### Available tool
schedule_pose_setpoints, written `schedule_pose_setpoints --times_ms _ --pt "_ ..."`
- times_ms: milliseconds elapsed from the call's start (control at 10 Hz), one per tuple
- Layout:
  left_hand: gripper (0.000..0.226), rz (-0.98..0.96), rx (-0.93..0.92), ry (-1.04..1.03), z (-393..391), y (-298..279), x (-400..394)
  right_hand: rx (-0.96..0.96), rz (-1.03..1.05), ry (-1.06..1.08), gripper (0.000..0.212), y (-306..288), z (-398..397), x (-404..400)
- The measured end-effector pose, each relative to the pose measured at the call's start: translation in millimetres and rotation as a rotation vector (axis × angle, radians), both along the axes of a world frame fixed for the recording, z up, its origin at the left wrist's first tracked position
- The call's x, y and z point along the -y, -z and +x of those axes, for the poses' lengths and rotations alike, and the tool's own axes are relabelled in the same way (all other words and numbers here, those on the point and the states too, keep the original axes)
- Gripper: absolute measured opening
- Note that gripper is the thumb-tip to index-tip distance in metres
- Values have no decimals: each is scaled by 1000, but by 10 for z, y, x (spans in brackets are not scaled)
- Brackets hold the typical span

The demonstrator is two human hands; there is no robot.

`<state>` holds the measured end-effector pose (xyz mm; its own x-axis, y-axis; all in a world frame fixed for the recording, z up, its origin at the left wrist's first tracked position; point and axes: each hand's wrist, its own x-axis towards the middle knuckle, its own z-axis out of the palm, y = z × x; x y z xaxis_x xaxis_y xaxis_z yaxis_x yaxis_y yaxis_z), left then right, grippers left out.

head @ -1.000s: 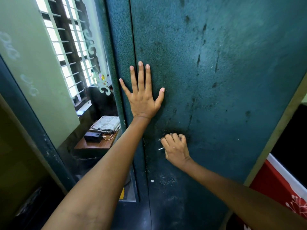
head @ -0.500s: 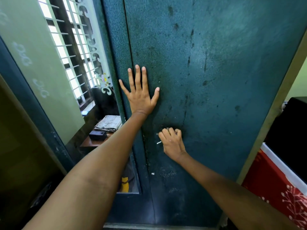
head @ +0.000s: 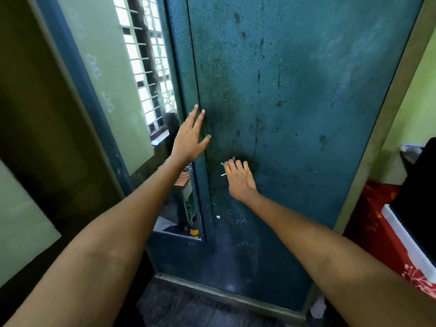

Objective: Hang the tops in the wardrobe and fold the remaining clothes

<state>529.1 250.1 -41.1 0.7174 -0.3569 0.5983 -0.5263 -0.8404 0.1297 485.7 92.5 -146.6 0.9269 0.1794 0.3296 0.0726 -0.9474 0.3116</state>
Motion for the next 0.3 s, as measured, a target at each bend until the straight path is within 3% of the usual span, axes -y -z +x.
schedule_pose_setpoints --times_ms 100,200,300 --pt "69 -188 -286 -47 -534 342 -84 -148 107 -93 82 -92 -209 72" --pt "68 -449 -434 -80 -824 474 -52 -261 302 -184 76 -188 -300 141" --pt "62 -797 -512 -191 -1288 383 49 -472 696 -226 53 -428 -502 302"
